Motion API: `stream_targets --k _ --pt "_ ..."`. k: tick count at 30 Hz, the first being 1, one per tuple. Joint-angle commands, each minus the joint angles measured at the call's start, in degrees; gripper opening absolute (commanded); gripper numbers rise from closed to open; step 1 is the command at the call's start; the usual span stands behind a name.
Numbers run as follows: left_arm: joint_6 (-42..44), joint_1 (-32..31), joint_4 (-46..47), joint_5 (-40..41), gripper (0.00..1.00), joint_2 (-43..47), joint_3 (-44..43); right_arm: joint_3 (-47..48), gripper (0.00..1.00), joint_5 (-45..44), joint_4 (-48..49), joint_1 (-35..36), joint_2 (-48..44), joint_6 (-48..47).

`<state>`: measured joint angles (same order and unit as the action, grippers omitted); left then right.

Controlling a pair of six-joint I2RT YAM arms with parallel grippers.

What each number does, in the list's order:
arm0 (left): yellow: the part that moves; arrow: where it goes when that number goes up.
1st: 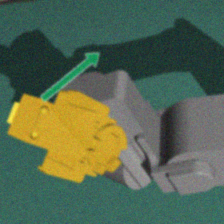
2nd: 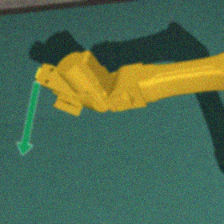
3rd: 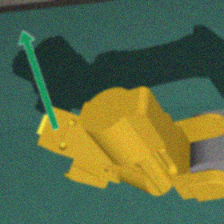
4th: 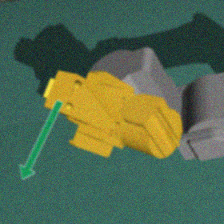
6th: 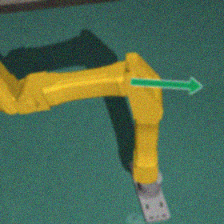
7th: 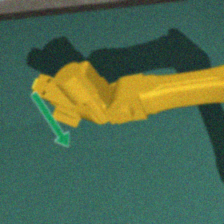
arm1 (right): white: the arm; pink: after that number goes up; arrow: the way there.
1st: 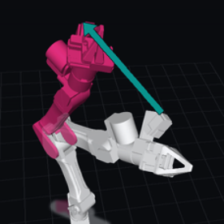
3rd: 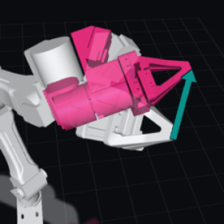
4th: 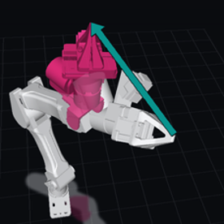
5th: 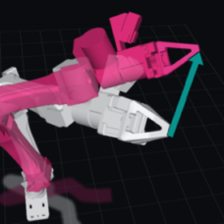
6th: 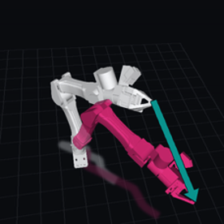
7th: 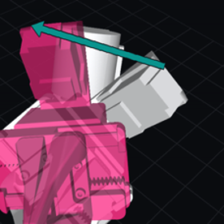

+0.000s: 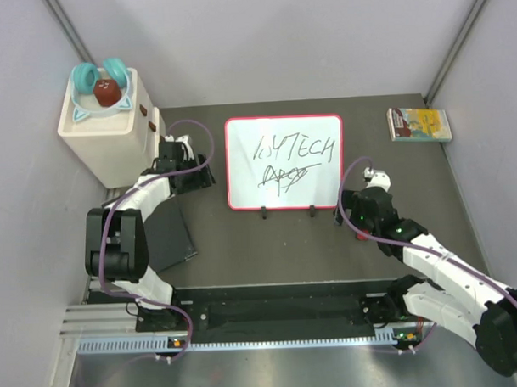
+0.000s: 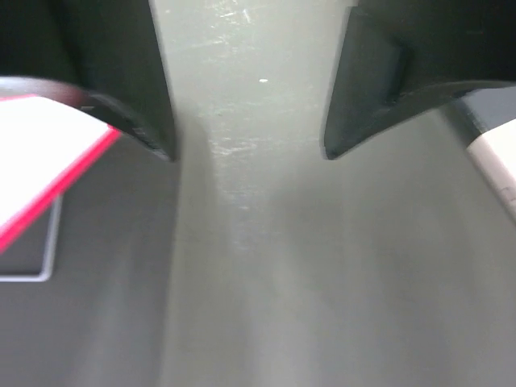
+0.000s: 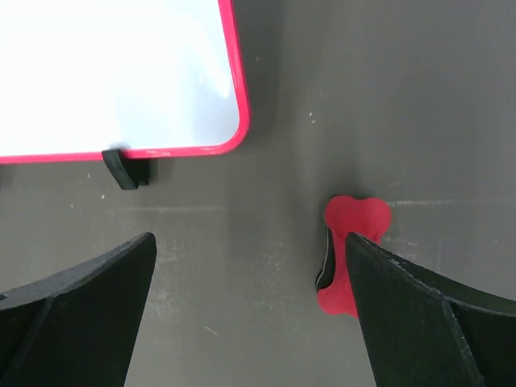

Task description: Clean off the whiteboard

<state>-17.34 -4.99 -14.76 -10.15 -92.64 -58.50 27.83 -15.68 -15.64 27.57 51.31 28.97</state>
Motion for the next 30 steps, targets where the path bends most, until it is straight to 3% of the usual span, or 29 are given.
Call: stream_targets --k 1,4,11,15,18,22,23,24,30 --pt "0.47 0.16 3.16 -6.19 0.81 1.32 0.40 1.26 0.99 3.11 2.80 -0.59 1.43 -0.50" --pt "0.30 0.16 2.46 -6.82 0.80 0.71 0.14 0.82 0.99 3.55 2.98 -0.59 1.43 -0.58" --pt "-1.72 1.21 -1.23 0.39 0.80 0.18 -0.65 -0.32 0.99 4.34 2.81 -0.59 1.43 -1.02" --pt "-6.38 3.15 2.89 -5.57 0.80 2.46 3.82 -0.68 0.99 4.43 2.37 -0.59 1.69 -0.67" --pt "-12.96 6.38 11.39 -12.58 0.85 5.27 10.40 -1.03 0.99 5.22 2.37 -0.59 1.69 -0.41" --pt "-21.57 7.89 29.59 -21.03 0.87 10.10 24.09 -1.99 0.99 7.32 2.46 -0.59 1.51 -0.23" --pt "-22.29 7.89 35.45 -21.74 0.88 10.81 25.96 -2.17 0.99 7.42 2.46 -0.68 1.43 -0.41" --pt "-23.25 7.89 37.33 -21.93 0.99 11.34 28.85 -2.26 0.99 7.42 1.85 -0.59 1.25 -0.32" --pt "-27.29 7.81 56.66 -25.61 0.99 11.09 37.66 -3.05 0.99 7.24 0.52 -0.68 -1.12 -0.40"
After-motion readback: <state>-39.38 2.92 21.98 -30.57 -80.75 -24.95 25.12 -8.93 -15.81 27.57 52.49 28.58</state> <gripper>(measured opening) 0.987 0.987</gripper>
